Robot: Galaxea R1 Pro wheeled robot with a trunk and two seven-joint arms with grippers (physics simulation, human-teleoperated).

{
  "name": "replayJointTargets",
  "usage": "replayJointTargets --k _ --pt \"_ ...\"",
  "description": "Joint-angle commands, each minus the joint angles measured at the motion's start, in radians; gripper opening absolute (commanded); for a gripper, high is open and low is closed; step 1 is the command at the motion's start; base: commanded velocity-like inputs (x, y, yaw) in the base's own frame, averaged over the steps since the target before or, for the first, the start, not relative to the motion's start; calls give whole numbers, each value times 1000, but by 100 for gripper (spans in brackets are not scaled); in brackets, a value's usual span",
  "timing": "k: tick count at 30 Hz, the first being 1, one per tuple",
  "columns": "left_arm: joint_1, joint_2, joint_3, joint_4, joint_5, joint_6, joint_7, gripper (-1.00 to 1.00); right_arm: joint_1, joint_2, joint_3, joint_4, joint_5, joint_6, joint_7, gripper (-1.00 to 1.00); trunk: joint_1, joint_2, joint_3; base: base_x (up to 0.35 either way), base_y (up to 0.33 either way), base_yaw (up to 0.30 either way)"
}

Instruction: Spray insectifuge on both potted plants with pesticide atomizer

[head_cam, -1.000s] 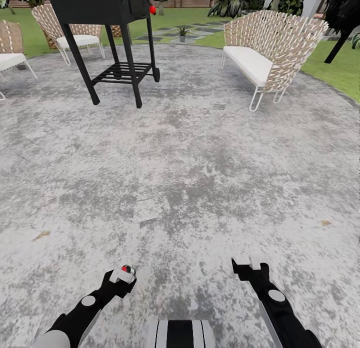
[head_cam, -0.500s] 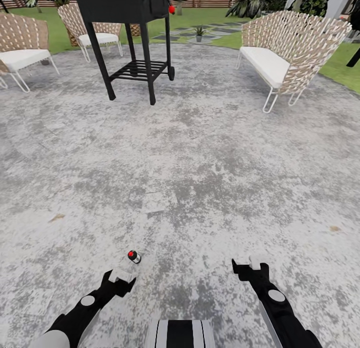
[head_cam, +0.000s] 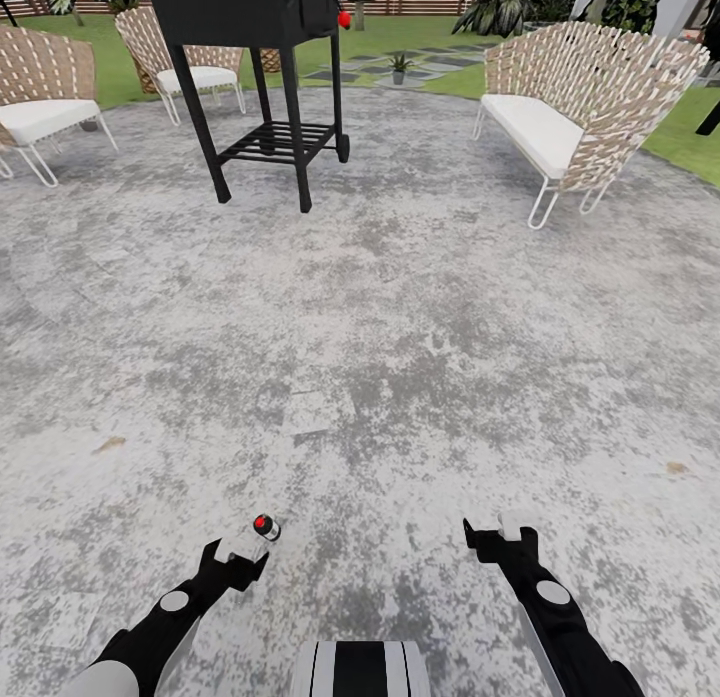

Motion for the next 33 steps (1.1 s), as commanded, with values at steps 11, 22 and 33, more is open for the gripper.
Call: replayJointTargets --k 11,22,33 --pt "0 -2 -2 5 -7 -5 2 100 0 0 0 -2 5 6 0 100 0 0 -1 60 0 0" --pt "0 -4 -4 6 -7 -5 2 100 0 0 0 -3 5 6 0 100 0 0 -1 66 -66 0" --pt "0 -4 -4 6 -7 -6 1 100 0 0 0 -3 4 6 0 100 0 0 -1 30 -43 0"
